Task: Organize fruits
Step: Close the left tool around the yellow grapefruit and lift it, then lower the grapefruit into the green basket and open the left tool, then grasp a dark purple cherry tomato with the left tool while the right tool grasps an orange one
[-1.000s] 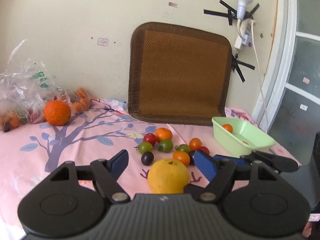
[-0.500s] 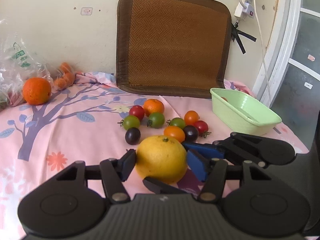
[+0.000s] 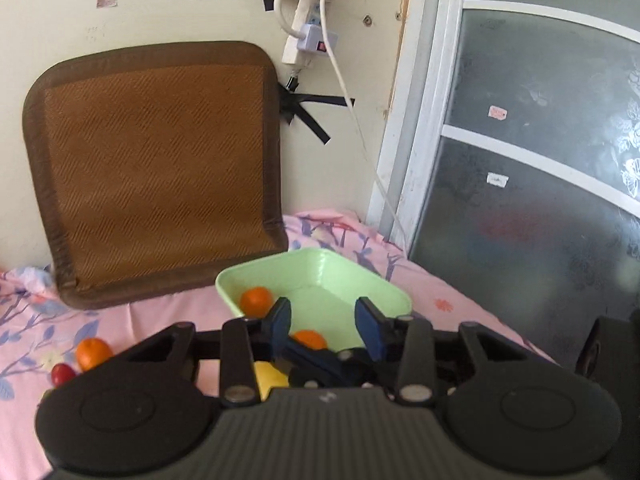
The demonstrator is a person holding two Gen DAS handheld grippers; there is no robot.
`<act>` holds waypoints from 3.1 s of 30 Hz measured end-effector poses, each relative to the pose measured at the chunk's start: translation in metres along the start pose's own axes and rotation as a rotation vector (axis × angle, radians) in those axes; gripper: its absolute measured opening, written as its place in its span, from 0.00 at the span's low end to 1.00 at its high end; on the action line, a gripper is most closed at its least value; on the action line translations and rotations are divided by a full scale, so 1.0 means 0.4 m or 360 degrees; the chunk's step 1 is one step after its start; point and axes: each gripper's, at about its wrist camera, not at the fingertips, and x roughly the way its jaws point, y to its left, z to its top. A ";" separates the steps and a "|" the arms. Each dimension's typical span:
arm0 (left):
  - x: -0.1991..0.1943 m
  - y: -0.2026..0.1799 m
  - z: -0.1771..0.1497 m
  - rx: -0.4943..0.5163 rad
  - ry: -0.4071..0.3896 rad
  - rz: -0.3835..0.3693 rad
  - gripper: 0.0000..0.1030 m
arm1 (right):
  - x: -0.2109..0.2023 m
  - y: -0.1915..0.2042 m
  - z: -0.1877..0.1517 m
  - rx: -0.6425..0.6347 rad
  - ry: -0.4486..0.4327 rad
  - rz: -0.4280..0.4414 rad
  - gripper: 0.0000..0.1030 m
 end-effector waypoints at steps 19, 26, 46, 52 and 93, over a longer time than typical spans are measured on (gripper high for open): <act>0.103 0.147 -0.087 -0.0221 0.0235 0.0076 0.71 | 0.016 -0.074 -0.055 0.0184 0.0262 0.0367 0.58; 0.153 0.152 -0.135 -0.0249 0.0332 0.0055 0.63 | 0.117 -0.075 -0.064 0.0359 0.0450 0.0484 0.58; 0.423 0.014 0.054 -0.0253 0.0295 -0.0151 0.64 | 0.123 -0.299 -0.049 0.0281 0.0174 -0.0085 0.57; 0.455 0.023 0.032 -0.0294 0.0329 -0.0100 0.66 | 0.122 -0.290 -0.058 0.0227 0.0161 -0.0153 0.58; -0.190 0.440 -0.257 -0.0448 0.0112 0.0521 0.58 | 0.093 0.210 -0.005 -0.0282 0.0225 0.0459 0.36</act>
